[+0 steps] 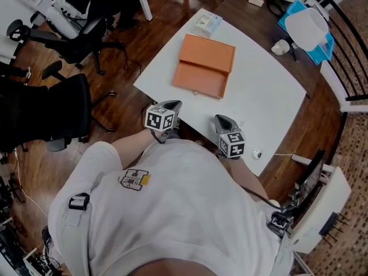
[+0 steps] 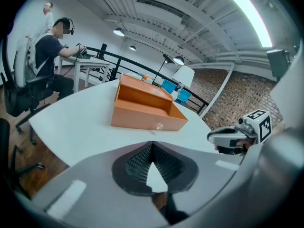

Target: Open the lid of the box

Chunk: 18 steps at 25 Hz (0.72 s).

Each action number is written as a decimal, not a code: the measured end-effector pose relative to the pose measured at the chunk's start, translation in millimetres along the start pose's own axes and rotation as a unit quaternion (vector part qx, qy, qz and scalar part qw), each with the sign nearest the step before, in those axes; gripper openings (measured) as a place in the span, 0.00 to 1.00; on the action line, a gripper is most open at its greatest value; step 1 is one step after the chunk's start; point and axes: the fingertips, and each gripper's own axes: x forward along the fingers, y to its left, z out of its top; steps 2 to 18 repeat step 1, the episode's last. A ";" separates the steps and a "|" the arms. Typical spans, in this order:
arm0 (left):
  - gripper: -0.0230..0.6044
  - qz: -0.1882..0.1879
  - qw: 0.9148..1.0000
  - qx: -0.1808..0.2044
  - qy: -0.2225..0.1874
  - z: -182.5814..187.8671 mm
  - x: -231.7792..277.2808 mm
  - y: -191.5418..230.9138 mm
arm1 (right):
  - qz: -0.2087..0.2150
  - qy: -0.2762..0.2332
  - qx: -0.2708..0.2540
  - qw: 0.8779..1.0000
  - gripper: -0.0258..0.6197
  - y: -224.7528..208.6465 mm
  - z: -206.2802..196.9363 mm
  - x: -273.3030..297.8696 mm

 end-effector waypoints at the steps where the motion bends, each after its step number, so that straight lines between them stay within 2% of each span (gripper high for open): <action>1: 0.04 0.001 1.000 0.000 -0.001 0.4 -0.3 0.8 | 0.001 0.000 -0.001 1.000 0.04 0.8 0.5 1.3; 18: 0.04 0.001 1.000 0.000 -0.001 0.4 -0.3 0.8 | 0.001 0.000 -0.001 1.000 0.04 0.8 0.5 1.3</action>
